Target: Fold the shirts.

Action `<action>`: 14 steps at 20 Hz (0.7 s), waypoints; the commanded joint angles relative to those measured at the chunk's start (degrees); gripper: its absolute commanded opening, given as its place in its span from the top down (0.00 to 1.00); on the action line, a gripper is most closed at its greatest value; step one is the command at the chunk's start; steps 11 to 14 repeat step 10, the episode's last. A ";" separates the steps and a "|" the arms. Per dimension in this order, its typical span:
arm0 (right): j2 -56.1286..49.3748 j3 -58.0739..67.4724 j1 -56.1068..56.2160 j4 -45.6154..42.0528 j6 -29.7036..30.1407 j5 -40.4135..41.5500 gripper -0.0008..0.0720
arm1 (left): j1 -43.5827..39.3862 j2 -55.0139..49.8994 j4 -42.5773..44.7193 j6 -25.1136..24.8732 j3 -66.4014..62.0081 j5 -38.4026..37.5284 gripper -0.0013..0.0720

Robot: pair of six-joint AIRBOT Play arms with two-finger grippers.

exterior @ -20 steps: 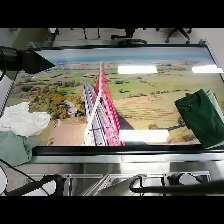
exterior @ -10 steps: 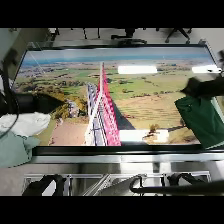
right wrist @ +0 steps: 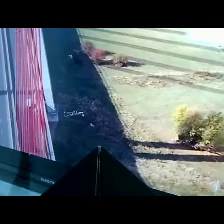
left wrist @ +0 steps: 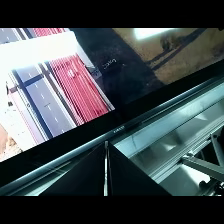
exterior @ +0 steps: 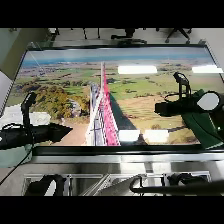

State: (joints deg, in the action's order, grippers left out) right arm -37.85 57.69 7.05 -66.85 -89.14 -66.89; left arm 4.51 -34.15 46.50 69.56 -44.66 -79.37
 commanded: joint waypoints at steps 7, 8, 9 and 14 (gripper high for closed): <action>0.33 -0.66 0.79 -0.22 -0.20 -0.15 0.96 | 0.04 4.94 0.00 -0.09 1.90 1.53 0.96; 0.33 -0.66 0.79 -0.22 -0.20 -0.15 0.96 | 0.04 4.94 0.00 -0.09 1.90 1.51 0.96; 0.33 -0.66 0.79 -0.20 -0.20 -0.15 0.96 | 0.04 4.94 -0.02 -0.09 1.90 1.51 0.96; 0.33 -0.66 0.79 -0.22 -0.20 -0.15 0.96 | 0.04 4.94 -0.02 -0.11 1.90 1.51 0.96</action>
